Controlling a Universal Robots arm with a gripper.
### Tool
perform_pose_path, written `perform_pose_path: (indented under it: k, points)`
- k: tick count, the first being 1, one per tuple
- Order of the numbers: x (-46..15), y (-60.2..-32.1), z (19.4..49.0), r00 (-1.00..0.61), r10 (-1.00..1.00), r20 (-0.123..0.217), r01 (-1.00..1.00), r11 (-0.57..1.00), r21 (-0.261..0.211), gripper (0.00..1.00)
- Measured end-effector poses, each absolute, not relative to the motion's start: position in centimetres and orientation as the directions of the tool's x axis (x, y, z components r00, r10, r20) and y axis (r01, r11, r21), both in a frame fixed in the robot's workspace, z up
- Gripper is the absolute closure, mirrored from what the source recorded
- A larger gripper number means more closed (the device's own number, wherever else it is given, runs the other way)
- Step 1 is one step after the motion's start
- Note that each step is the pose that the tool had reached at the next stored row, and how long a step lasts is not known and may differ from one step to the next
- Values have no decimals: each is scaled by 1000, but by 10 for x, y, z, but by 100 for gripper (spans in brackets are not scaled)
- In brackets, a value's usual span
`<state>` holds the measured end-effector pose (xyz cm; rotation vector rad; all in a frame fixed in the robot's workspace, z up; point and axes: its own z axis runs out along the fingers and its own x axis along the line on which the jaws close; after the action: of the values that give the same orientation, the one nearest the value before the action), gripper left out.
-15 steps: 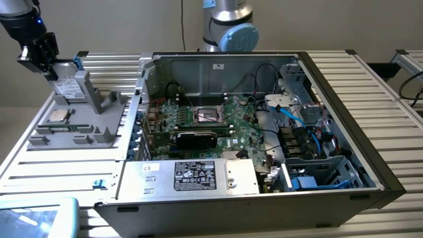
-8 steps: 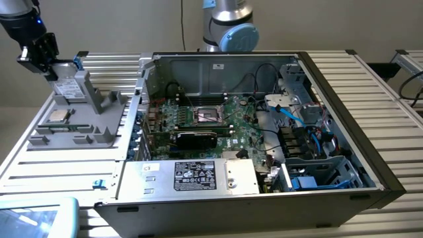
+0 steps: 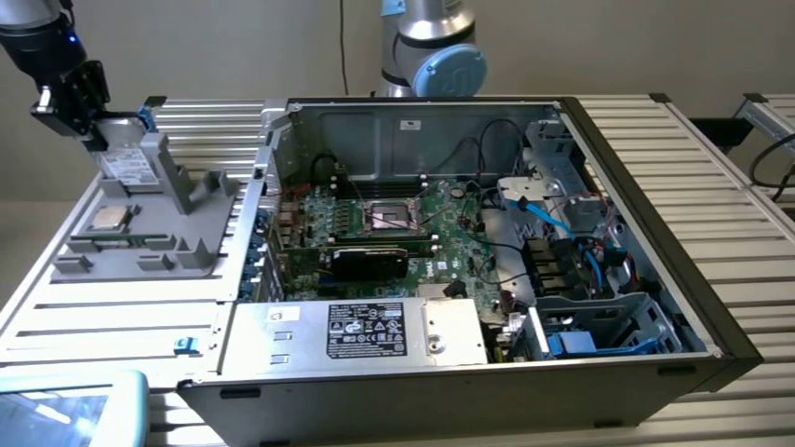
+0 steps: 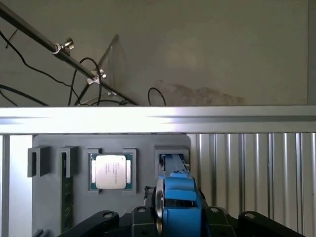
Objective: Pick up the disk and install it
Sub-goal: 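Pick up the disk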
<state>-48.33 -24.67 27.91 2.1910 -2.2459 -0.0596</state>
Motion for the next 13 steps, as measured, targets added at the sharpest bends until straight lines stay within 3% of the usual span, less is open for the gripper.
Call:
perform_pose_path:
  k: [13]
  points:
    - [-482, -247, 277, -25, -1000, -16, -999, 25, 27, 62]
